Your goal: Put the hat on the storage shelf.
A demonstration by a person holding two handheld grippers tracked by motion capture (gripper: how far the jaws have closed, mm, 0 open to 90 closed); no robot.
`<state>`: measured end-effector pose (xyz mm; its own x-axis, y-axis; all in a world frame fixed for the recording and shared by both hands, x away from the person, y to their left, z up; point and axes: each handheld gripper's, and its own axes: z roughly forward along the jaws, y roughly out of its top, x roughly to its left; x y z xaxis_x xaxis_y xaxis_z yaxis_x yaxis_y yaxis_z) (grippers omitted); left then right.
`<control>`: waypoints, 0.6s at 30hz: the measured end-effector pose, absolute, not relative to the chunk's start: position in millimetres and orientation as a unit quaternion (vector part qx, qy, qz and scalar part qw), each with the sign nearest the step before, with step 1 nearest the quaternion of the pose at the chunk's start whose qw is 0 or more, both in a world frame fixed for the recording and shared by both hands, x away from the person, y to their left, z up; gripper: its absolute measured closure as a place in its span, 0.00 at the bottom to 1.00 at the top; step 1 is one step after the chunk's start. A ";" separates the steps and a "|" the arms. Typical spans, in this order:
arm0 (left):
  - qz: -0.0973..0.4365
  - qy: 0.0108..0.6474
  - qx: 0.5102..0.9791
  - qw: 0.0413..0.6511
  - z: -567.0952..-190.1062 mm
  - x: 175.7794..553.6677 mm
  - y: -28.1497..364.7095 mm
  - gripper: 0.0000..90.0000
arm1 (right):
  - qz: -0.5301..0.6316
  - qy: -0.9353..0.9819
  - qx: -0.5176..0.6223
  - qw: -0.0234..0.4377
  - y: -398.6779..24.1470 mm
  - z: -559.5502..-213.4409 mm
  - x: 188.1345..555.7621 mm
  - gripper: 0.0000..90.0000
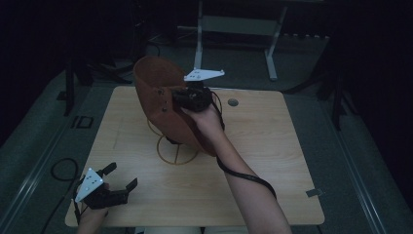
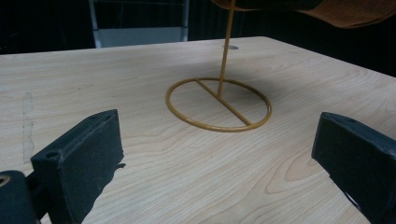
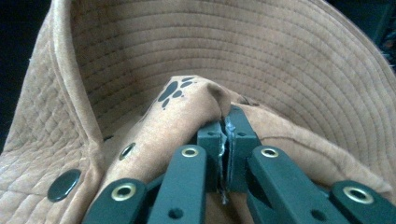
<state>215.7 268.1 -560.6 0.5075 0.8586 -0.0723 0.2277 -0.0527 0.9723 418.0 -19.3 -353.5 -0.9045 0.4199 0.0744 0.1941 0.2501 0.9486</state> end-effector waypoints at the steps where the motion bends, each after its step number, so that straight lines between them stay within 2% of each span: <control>1: 0.284 0.406 0.669 0.555 -560.7 215.6 268.0 0.03 | 0.581 0.785 0.193 0.092 -18.1 -355.2 418.2 0.96; 5: 0.282 0.406 0.668 0.556 -561.0 215.3 268.2 0.03 | 0.581 0.786 0.191 0.085 -13.2 -356.8 418.0 0.91; 10: 0.279 0.405 0.668 0.559 -561.6 215.3 267.9 0.03 | 0.577 0.790 0.183 0.093 -8.7 -358.1 414.4 0.72; 12: 0.277 0.406 0.668 0.559 -562.3 215.5 267.4 0.03 | 0.572 0.794 0.175 0.106 -7.0 -357.5 410.8 0.61; 13: 0.277 0.406 0.668 0.559 -562.3 215.5 267.4 0.03 | 0.572 0.794 0.175 0.106 -7.0 -357.5 410.8 0.61; 14: 0.276 0.406 0.669 0.559 -562.8 215.7 267.0 0.03 | 0.568 0.799 0.168 0.105 -5.7 -356.5 407.8 0.51; 18: 0.275 0.406 0.669 0.558 -563.2 215.6 267.0 0.03 | 0.564 0.800 0.166 0.123 -6.6 -353.5 401.3 0.40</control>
<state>215.6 267.0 -563.2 0.5189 0.8506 -0.0851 0.2359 -0.0468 0.9707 401.3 -6.6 -353.5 -0.9150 0.4034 -0.0099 0.1263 0.3098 0.9424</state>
